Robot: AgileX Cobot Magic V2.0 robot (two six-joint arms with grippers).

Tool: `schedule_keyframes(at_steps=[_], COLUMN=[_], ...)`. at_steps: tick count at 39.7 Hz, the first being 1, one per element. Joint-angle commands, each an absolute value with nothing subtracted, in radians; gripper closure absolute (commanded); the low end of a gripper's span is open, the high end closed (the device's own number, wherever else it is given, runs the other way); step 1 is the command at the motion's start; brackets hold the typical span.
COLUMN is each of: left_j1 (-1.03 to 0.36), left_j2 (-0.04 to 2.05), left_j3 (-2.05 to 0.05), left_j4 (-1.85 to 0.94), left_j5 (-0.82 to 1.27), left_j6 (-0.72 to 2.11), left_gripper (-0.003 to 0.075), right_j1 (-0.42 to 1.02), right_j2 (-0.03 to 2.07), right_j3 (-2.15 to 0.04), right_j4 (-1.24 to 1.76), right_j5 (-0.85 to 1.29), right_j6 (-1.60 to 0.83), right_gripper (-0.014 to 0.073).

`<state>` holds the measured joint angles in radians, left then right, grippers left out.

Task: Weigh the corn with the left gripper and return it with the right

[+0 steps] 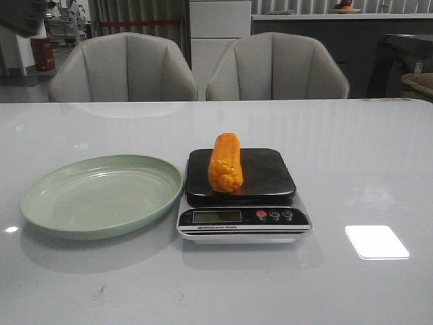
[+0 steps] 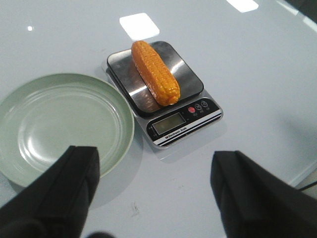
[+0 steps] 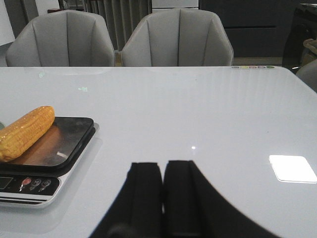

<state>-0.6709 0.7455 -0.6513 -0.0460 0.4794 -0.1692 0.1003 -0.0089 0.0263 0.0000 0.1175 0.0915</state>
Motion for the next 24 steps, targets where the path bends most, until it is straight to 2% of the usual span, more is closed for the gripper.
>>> schedule_keyframes(at_steps=[1,14,17,24], left_j1=[-0.676,-0.676,-0.676,-0.676], left_j2=[0.595,0.129,0.063,0.007], left_j3=[-0.612,-0.433,-0.414,-0.400], left_j4=[-0.009,0.057,0.076,0.086], left_j5=[0.414,0.451,0.467,0.500], left_j6=[-0.165,-0.115,-0.115,-0.115], left_gripper=[0.0199,0.0218,0.0302,0.0619], right_j1=[0.094,0.094,0.094,0.094], right_j2=[-0.028,-0.028,-0.028,-0.028], right_j3=[0.036,0.036,0.036,0.036], right_j4=[-0.007,-0.007,-0.007,0.000], right_j5=[0.042,0.036,0.030,-0.039], right_j6=[0.085,0.085,0.085,0.085], right_gripper=[0.0446,0.0446,0.0446,0.0446])
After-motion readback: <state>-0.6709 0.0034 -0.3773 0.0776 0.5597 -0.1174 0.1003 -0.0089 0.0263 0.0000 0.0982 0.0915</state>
